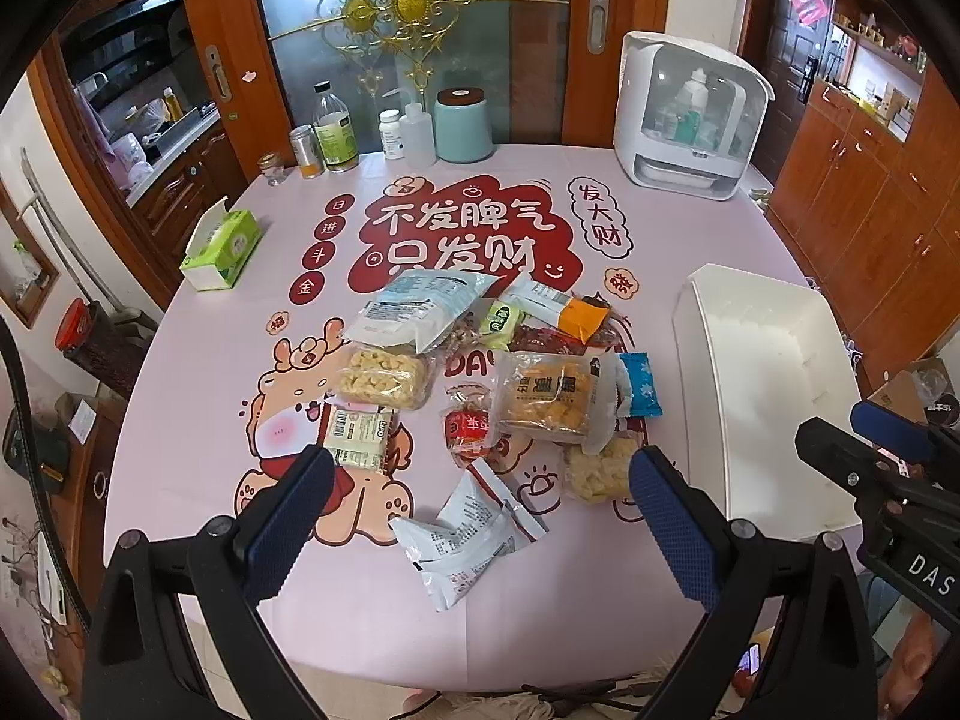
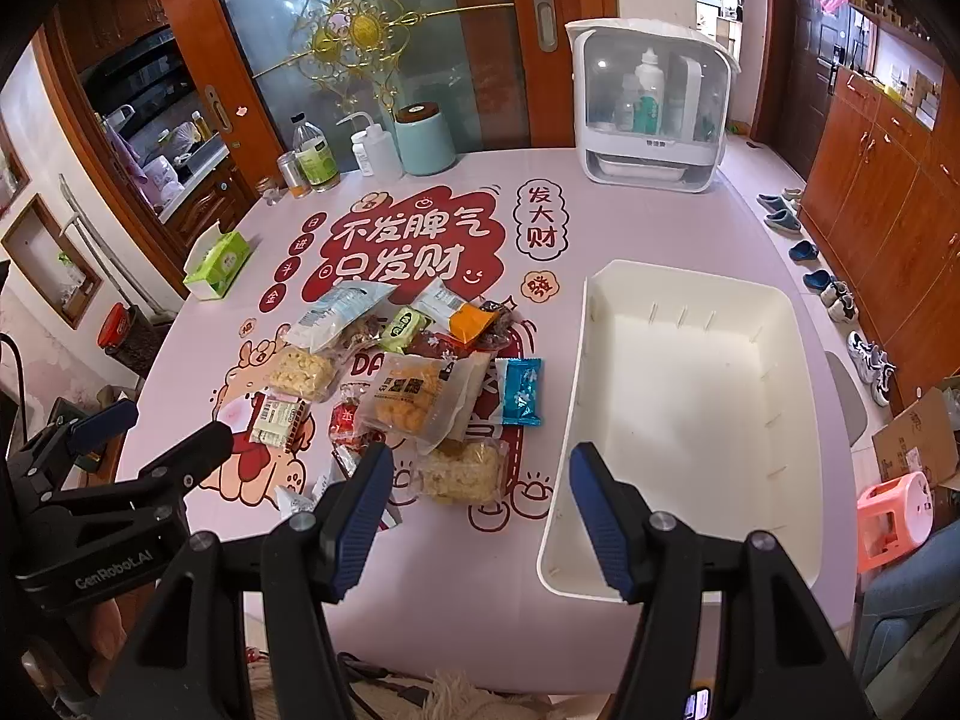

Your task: Organize snacks

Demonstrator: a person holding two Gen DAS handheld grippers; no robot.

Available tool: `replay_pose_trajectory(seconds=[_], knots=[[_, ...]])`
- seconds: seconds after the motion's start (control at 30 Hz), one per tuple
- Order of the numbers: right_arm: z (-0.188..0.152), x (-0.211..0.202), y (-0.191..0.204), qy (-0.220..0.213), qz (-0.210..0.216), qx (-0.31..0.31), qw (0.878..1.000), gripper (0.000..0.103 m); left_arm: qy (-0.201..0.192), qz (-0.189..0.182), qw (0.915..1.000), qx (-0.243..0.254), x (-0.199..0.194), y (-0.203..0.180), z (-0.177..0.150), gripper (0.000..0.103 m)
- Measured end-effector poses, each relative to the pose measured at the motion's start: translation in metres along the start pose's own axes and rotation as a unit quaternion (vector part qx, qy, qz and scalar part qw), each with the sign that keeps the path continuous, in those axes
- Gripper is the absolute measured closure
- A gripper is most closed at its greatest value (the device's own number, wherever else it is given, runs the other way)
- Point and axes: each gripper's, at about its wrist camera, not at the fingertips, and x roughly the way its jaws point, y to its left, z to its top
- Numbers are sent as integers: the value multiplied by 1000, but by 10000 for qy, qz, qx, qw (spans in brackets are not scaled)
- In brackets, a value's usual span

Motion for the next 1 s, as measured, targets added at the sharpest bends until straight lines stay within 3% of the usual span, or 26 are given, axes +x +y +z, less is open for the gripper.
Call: replay_pose_trajectory(seconds=[1.0], knots=[[-5,7,10,23,30,-3,10000,41,-1,35,10000,-56,2,14,-13,5]])
